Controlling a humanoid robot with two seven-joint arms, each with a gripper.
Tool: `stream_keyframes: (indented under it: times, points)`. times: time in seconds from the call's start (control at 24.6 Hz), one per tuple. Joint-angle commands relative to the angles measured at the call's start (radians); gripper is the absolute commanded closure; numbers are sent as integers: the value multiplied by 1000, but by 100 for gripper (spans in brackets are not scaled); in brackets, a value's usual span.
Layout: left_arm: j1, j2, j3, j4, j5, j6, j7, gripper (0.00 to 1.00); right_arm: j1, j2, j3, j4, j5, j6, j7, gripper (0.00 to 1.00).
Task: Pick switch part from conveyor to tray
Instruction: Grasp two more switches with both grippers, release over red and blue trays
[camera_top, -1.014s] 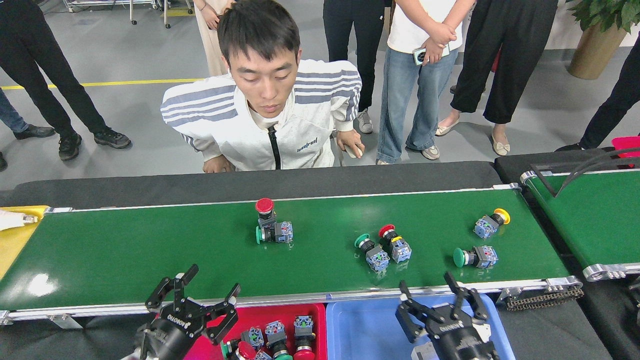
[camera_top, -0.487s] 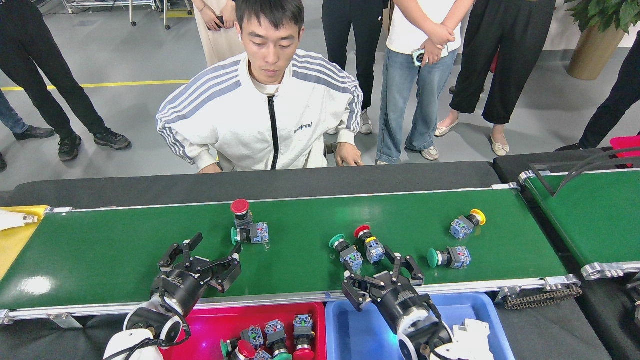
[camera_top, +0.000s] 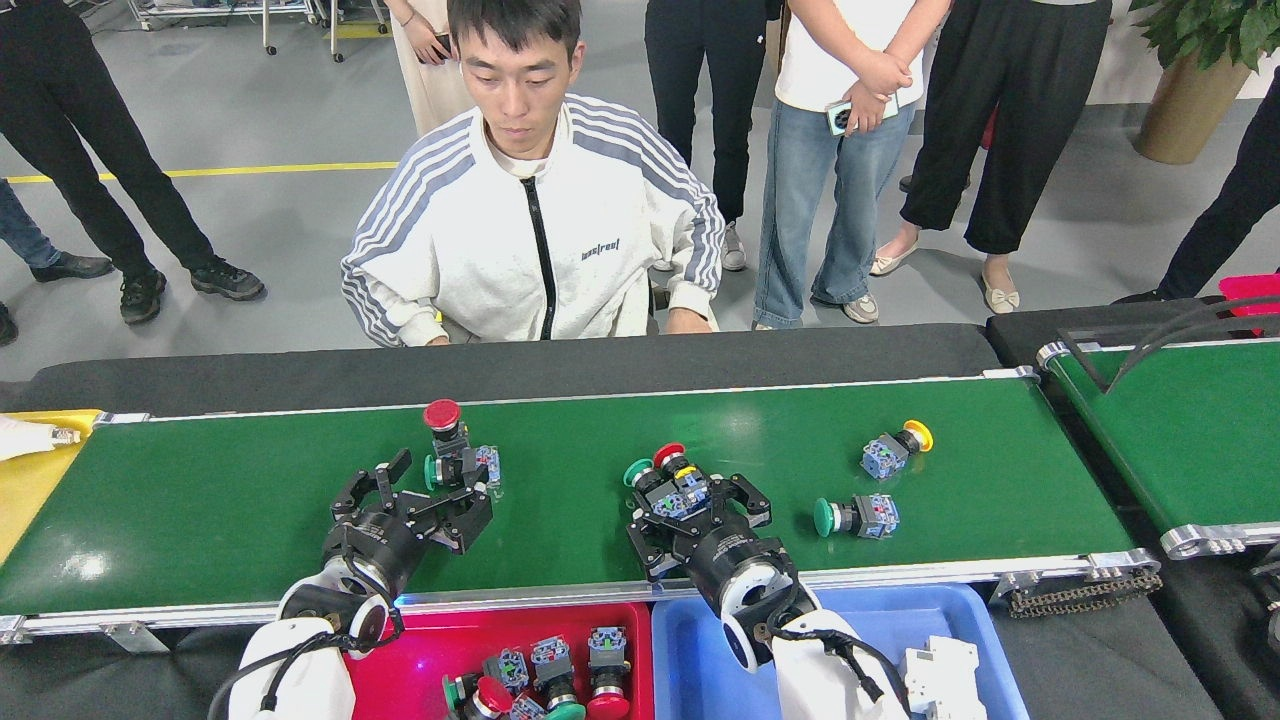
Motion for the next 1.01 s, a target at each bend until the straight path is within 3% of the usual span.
stream_keyframes:
  times: [0.0,0.08,0.24,0.28,0.32,0.37,0.65,0.73,0.77,0.85,0.97]
  points:
    - [-33,10,1,13,-1,18,11,0,-13,-5,-1,-34,-3,-16,-16,98]
    - [-56,13,1,54,0,46,14,0,32,-6,3,-133,-3,-50,-17,98]
    - [-90,33,4,113,2,55,16,0,207,-41,33,-383,1,-240,-10,96]
    - [-94,35,4,125,2,56,16,0,246,-55,59,-432,3,-280,-8,77]
    - [-99,35,4,132,2,56,16,0,271,-61,91,-463,8,-299,-8,31]
    - [-102,35,4,140,2,58,16,0,288,-63,134,-480,8,-318,-2,0]
    - [-130,35,1,194,2,161,17,4,280,-64,198,-488,6,-338,7,0]
    - [-130,38,2,194,6,162,19,26,286,-66,181,-509,-2,-328,-1,0]
    - [-124,40,2,192,13,156,19,39,299,-78,137,-540,-6,-320,-4,0]
    - [-96,38,2,178,19,150,20,56,378,-103,-18,-583,-11,-282,-14,0]
    - [-9,40,-1,57,37,79,39,64,521,-104,-248,-630,-12,-248,-83,0]
